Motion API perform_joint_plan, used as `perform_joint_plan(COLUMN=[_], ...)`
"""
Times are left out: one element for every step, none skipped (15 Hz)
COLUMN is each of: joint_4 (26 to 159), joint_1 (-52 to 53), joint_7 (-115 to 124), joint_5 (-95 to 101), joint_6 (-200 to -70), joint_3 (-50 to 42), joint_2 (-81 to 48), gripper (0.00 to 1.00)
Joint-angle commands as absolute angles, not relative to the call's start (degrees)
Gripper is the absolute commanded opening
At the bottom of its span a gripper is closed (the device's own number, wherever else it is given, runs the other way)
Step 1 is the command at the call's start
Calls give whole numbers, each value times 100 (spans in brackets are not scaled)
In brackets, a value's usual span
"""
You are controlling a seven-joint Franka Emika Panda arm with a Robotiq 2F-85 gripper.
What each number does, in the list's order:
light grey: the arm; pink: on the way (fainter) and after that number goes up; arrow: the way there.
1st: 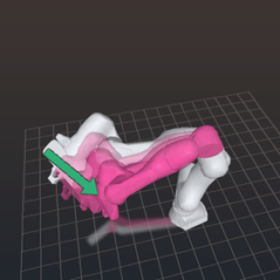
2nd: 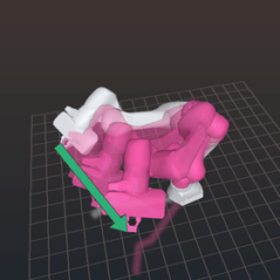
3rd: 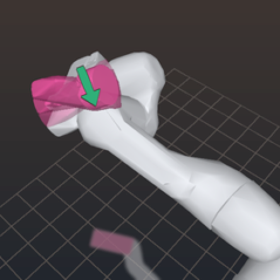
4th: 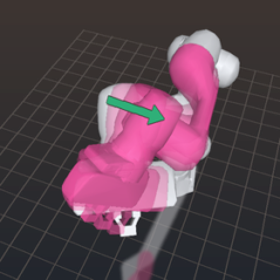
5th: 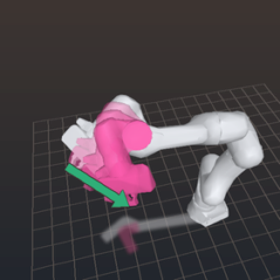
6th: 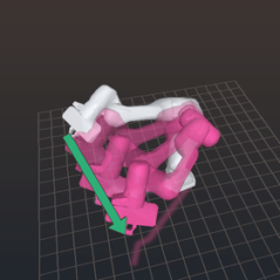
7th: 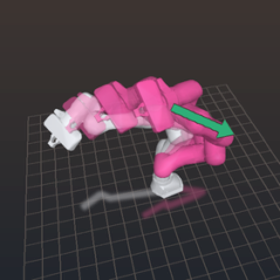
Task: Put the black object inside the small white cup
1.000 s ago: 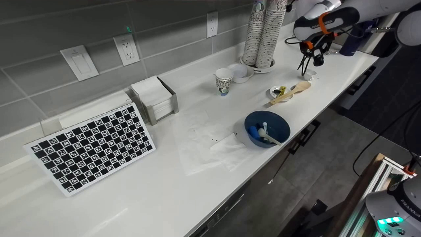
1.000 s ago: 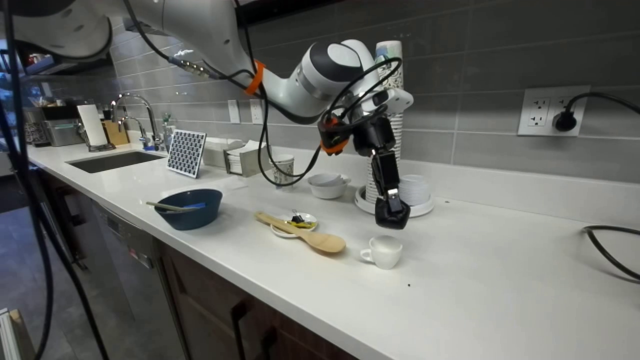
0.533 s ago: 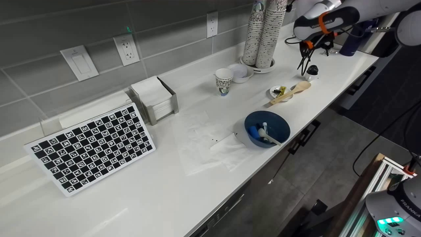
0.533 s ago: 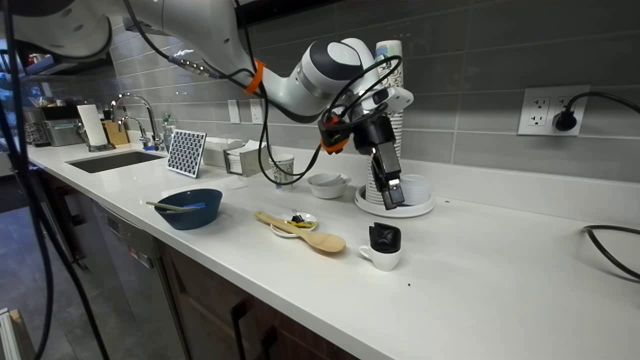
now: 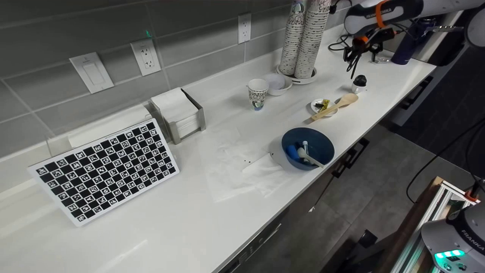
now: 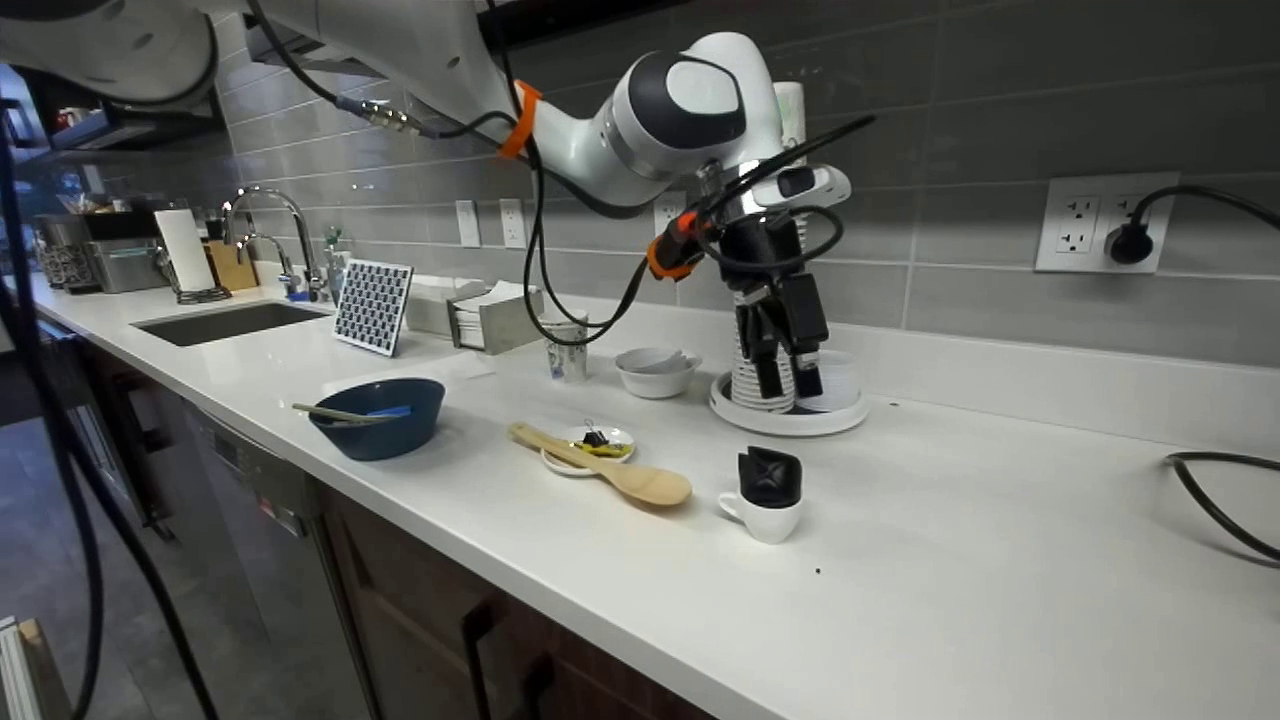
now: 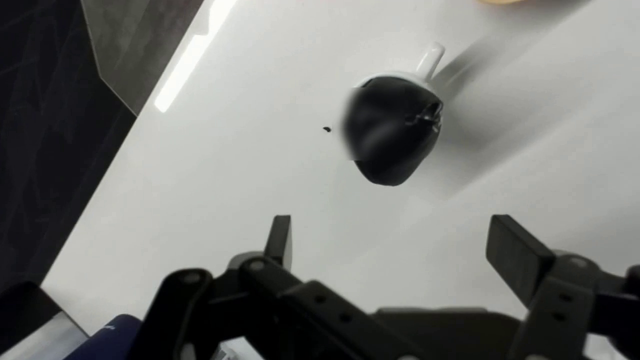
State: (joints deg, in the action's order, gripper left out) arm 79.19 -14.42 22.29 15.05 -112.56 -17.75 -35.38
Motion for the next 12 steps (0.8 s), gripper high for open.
perform_joint_plan(joint_4=[7934,7901,7885,7870,7959,8041,8098,8126,8119,8140,7865,7874], joint_1=[-2057,-2230,-2428,-2611,-2796,-2958,-3134,-3279,-3434,-3574,-3380,-3476], joint_7=[1011,723,509,292,102,-52,-197,-312,-433,-453,-299,-348], joint_5=[691,425,133,-140,-398,-646,-895,-1143,-1389,-1632,-1212,-1263], joint_6=[-11285,-11177,-11066,-10923,-10827,-10710,-10576,-10428,-10235,-10105,-10281,-10225], joint_3=[-1480,-1444,-1435,-1435,-1457,-1478,-1509,-1529,-1557,-1568,-1636,-1648], joint_2=[-3265,-3200,-3112,-3011,-2858,-2683,-2538,-2415,-2301,-2206,-2548,-2462], gripper=[100,100,100,100,100,100,100,100,100,100,100,100])
